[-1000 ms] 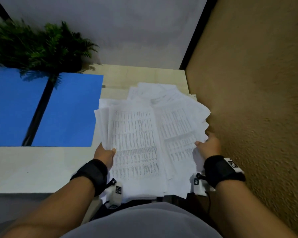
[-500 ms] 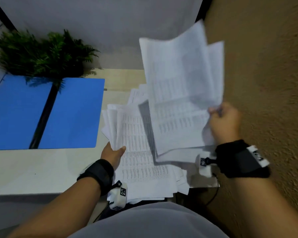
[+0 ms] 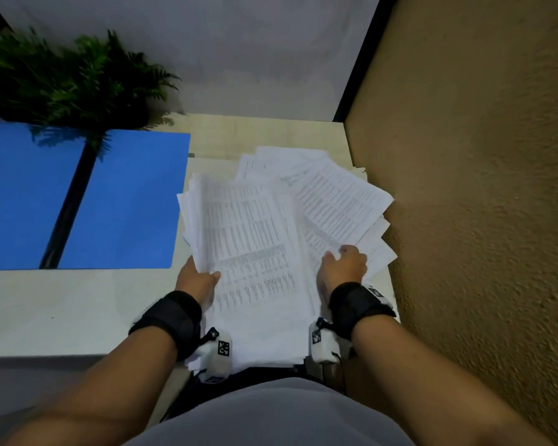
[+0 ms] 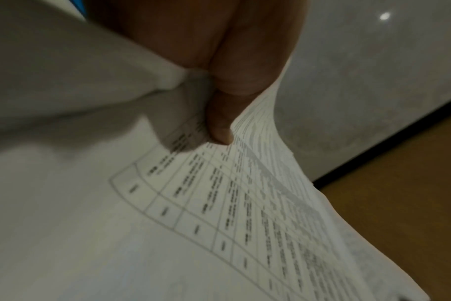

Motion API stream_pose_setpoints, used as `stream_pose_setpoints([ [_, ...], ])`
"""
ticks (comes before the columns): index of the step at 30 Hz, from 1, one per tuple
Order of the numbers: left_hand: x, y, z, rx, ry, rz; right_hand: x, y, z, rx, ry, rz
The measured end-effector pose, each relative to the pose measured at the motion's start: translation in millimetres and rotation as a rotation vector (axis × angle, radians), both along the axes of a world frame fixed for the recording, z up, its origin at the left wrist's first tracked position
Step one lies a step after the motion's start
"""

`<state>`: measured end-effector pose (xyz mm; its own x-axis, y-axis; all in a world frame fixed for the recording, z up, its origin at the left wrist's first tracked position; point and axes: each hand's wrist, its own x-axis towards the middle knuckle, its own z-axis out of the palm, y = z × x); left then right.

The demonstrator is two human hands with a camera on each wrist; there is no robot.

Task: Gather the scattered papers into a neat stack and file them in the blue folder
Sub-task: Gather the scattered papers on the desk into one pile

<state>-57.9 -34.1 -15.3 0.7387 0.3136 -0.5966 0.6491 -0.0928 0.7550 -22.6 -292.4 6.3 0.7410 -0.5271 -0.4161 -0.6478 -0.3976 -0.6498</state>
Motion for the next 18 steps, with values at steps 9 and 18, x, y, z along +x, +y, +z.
stream_pose_setpoints([
  [9, 0, 23, -16, 0.099, 0.095, -0.176, 18, -30, -11, 0.094, 0.068, -0.088],
  [18, 0, 24, -19, 0.034, 0.079, -0.126, 16, -31, 23, -0.024, -0.195, -0.200],
])
